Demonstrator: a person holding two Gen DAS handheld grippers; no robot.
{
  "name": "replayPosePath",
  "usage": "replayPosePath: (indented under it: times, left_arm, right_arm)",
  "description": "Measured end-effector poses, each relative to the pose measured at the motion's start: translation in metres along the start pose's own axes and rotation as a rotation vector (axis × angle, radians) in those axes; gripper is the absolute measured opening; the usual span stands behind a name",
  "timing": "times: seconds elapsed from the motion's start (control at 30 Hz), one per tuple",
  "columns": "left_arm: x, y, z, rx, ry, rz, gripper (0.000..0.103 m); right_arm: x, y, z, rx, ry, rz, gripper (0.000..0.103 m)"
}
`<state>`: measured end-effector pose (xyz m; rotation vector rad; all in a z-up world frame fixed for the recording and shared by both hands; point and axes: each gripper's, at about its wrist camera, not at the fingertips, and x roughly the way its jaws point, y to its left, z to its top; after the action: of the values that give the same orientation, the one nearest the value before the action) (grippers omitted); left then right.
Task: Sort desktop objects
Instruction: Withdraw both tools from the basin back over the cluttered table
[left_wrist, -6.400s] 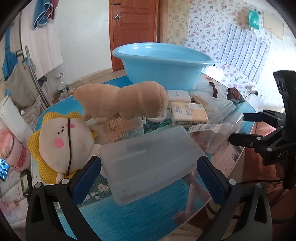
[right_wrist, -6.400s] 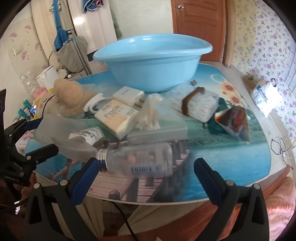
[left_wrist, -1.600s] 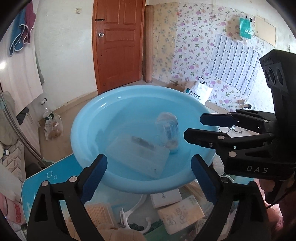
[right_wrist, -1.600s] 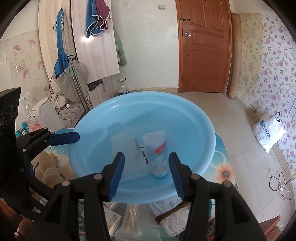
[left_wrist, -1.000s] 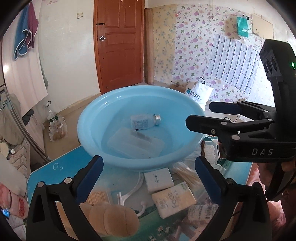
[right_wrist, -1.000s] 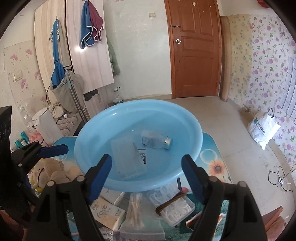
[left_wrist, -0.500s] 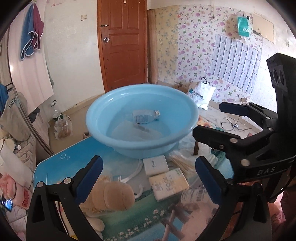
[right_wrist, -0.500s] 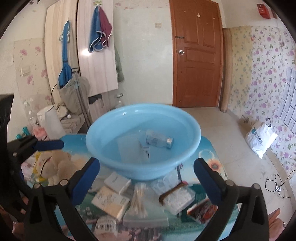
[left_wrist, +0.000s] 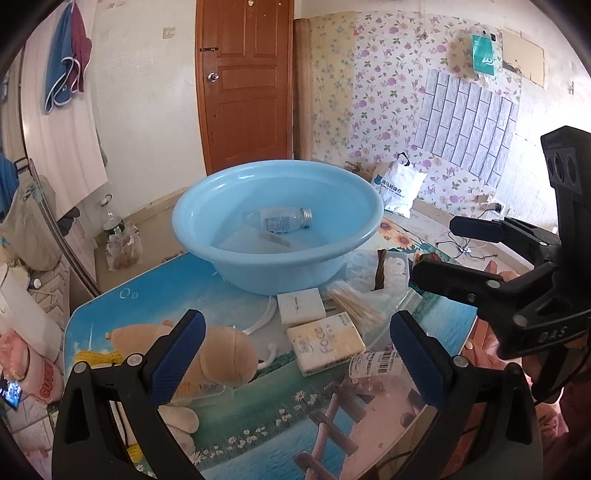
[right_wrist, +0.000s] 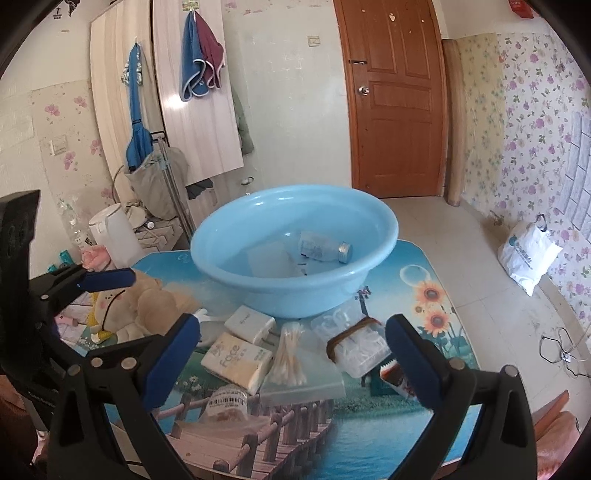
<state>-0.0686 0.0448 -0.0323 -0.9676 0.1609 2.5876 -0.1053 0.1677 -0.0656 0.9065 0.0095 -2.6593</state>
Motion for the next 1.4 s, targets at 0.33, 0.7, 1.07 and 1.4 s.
replayPosePath:
  times: [0.33, 0.7, 1.07, 1.4]
  left_arm:
    - [-0.007, 0.006, -0.021, -0.029, 0.011, -0.022, 0.1]
    - [0.002, 0.023, -0.06, -0.056, 0.069, -0.013, 0.1]
    - [-0.018, 0.046, -0.089, -0.029, 0.098, 0.02, 0.1]
    - [-0.047, 0.093, -0.086, -0.009, 0.053, 0.095, 0.1]
  right_arm:
    - [-0.002, -0.014, -0.018, 0.068, 0.031, -0.021, 0.103]
    - [-0.002, -0.023, -0.044, 0.09, 0.086, -0.028, 0.103]
    - [-0.007, -0.008, -0.041, 0.086, 0.064, 0.008, 0.099]
    - [0.004, 0.011, -0.045, 0.057, 0.107, 0.034, 0.097]
